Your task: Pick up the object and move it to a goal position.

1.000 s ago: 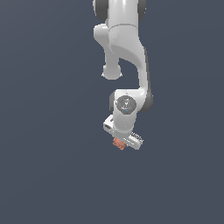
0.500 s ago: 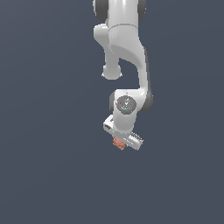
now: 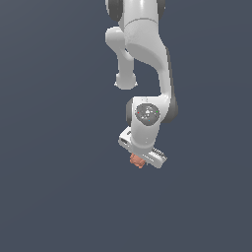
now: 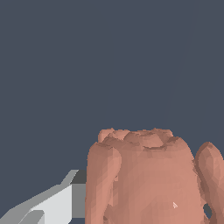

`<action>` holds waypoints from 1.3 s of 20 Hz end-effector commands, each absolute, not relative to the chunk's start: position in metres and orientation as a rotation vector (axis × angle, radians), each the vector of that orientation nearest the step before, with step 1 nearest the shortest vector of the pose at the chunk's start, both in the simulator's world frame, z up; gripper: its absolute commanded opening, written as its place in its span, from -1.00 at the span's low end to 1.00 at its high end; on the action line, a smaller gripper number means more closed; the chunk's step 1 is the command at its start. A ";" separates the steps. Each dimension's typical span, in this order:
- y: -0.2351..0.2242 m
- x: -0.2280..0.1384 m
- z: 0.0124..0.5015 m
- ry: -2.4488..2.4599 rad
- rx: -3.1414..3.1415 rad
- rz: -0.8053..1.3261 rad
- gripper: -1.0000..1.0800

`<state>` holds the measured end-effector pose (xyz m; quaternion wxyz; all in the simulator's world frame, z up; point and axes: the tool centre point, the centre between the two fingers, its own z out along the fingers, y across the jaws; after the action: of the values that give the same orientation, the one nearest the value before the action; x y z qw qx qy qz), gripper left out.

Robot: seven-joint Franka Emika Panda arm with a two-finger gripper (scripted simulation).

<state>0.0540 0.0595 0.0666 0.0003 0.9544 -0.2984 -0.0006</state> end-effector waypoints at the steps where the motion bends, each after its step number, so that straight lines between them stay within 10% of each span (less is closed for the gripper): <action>1: 0.067 0.059 0.082 -0.937 2.999 0.000 -1.00; 26: 0.153 0.121 0.261 -0.937 2.998 0.001 -1.00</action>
<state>0.1185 0.1492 0.2536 0.0002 0.9545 -0.2982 0.0005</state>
